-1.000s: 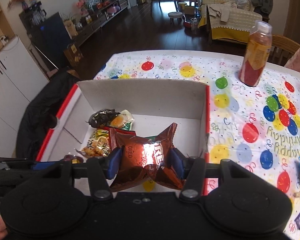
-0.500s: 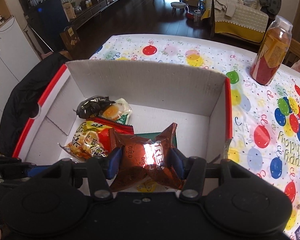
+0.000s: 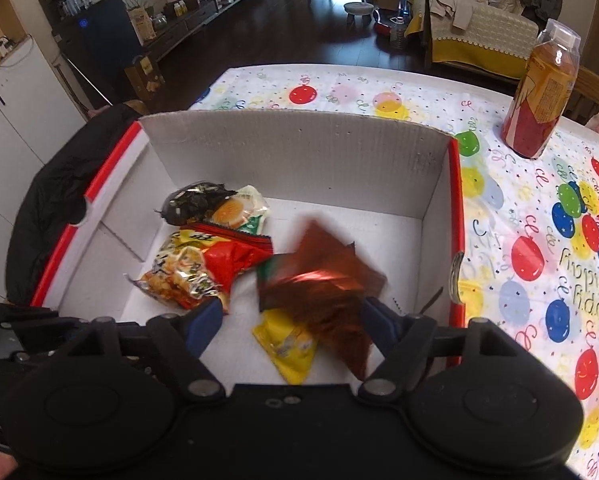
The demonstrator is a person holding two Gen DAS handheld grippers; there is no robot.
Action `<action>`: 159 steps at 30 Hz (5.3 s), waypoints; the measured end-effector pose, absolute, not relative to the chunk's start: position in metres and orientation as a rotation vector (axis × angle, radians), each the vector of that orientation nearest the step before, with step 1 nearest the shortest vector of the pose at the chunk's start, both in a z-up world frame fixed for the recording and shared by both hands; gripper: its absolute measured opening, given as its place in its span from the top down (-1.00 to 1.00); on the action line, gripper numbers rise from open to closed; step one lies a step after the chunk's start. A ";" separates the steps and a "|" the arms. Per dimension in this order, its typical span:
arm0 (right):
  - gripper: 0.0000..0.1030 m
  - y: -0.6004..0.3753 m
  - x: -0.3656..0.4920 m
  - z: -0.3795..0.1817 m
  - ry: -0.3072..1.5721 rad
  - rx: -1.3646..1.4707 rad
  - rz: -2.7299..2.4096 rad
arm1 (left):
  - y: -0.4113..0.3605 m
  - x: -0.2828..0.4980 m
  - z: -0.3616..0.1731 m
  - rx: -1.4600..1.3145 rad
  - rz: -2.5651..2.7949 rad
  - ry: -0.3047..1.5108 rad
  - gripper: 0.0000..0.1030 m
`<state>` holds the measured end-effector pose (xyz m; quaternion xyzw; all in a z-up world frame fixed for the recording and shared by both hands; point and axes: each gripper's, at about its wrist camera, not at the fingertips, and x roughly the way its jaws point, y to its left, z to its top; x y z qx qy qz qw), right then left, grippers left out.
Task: Organize snacks
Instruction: 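Carry both snacks over the box and open both tools to release them, then move both tools back from the box toward the blue cookie packet and purple candy, then grasp the blue cookie packet with the left tool while the right tool grasps the purple candy, then carry the cookie packet and purple candy over the box and open both tools to drop them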
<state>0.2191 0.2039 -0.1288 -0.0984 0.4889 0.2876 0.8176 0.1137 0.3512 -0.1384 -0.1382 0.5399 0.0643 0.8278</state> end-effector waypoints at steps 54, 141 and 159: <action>-0.99 -0.052 0.143 -0.033 0.760 0.090 0.496 | 0.189 0.094 -0.037 -0.205 -0.044 0.833 -0.65; 0.66 -0.170 0.218 -0.191 0.993 -0.176 0.464 | -0.056 0.303 -0.172 0.161 -0.291 1.126 -0.09; 0.65 -0.170 0.179 -0.125 0.876 -0.066 0.478 | 0.013 0.215 -0.107 -0.004 -0.147 1.033 -0.09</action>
